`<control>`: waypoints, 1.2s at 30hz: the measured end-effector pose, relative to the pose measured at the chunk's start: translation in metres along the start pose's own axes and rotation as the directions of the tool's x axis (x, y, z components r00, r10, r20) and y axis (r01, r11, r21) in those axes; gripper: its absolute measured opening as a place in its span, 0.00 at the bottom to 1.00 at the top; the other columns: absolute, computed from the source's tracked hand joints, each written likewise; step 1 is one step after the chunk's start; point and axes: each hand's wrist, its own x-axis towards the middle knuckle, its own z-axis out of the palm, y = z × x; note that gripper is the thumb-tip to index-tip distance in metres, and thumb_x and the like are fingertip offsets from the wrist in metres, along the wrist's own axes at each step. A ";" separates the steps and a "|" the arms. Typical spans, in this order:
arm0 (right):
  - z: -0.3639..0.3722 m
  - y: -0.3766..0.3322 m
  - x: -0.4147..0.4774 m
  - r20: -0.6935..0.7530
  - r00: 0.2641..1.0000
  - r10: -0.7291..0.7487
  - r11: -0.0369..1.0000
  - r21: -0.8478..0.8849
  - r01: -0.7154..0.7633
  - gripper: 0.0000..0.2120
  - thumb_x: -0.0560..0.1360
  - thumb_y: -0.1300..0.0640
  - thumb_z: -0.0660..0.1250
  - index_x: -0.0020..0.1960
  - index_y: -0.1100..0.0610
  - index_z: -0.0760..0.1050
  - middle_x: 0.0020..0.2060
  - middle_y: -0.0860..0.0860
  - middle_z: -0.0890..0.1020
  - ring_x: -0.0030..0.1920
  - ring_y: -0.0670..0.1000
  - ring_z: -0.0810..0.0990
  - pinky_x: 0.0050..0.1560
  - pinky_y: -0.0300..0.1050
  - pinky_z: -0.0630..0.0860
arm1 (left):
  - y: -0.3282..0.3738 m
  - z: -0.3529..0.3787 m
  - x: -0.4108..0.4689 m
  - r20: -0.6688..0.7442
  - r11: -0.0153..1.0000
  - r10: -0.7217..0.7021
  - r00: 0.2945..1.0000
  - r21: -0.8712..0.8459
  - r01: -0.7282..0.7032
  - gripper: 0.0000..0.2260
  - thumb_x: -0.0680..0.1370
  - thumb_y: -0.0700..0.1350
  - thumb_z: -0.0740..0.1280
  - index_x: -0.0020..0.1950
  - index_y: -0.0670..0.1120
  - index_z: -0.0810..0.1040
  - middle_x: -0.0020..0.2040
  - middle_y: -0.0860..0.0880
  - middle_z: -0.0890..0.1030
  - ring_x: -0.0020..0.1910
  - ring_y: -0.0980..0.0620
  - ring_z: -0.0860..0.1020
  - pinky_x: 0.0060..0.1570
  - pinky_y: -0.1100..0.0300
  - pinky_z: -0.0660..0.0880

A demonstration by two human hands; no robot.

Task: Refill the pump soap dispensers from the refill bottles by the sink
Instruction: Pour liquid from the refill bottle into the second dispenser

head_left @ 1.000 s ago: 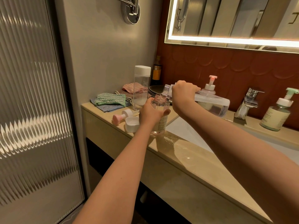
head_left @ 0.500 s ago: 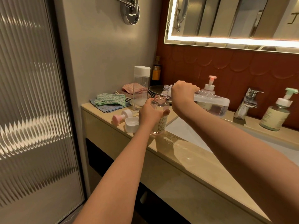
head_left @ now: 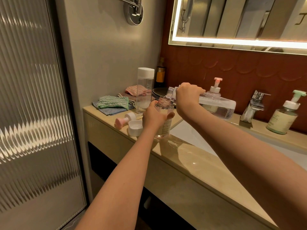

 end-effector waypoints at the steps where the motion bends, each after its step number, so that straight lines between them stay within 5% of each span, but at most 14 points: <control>1: 0.000 0.000 0.000 -0.005 1.000 0.002 1.000 -0.001 -0.002 0.24 0.76 0.63 0.65 0.70 0.68 0.63 0.65 0.63 0.70 0.65 0.67 0.71 0.66 0.62 0.66 | 0.000 0.000 0.000 0.000 1.000 -0.002 1.000 -0.002 0.002 0.37 0.70 0.52 0.74 0.74 0.46 0.61 0.71 0.45 0.68 0.70 0.44 0.65 0.61 0.52 0.69; 36: 0.001 0.000 0.001 0.020 1.000 0.021 0.997 0.067 -0.022 0.31 0.72 0.58 0.70 0.70 0.68 0.63 0.64 0.62 0.72 0.64 0.65 0.72 0.66 0.60 0.66 | 0.000 0.000 0.000 0.000 1.000 -0.007 1.000 -0.008 0.007 0.37 0.69 0.52 0.74 0.73 0.47 0.62 0.70 0.46 0.69 0.69 0.44 0.66 0.59 0.52 0.70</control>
